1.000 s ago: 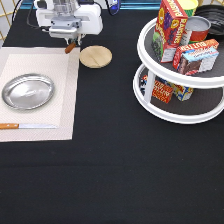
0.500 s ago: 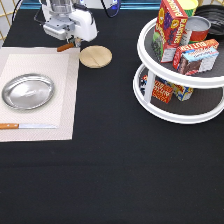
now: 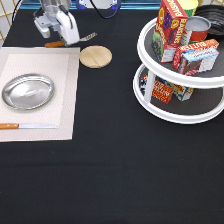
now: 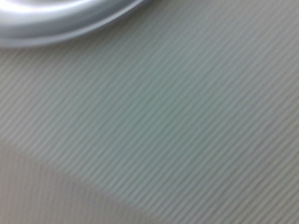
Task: Arrange plate and fork
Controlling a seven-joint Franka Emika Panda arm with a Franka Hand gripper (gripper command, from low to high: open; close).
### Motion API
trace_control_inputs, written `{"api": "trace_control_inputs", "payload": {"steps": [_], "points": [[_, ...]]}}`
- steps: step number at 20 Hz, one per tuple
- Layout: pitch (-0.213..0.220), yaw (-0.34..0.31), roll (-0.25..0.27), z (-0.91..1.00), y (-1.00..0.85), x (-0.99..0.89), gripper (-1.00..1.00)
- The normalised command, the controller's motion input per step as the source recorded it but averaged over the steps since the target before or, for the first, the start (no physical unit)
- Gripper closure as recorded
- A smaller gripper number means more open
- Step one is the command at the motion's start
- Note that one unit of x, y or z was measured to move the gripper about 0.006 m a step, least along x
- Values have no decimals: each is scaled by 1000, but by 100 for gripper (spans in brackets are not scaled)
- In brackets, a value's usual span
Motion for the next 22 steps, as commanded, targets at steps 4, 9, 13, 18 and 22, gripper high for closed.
{"api": "trace_control_inputs", "payload": {"steps": [4, 9, 13, 18, 22], "points": [[88, -110, 6, 1, -618, 11, 100], [12, -75, 84, -99, -573, 171, 100], [16, -80, 107, 0, -449, 458, 100], [3, -49, 119, -8, -565, 377, 100], [11, -106, 108, -15, -434, 250, 100]]}}
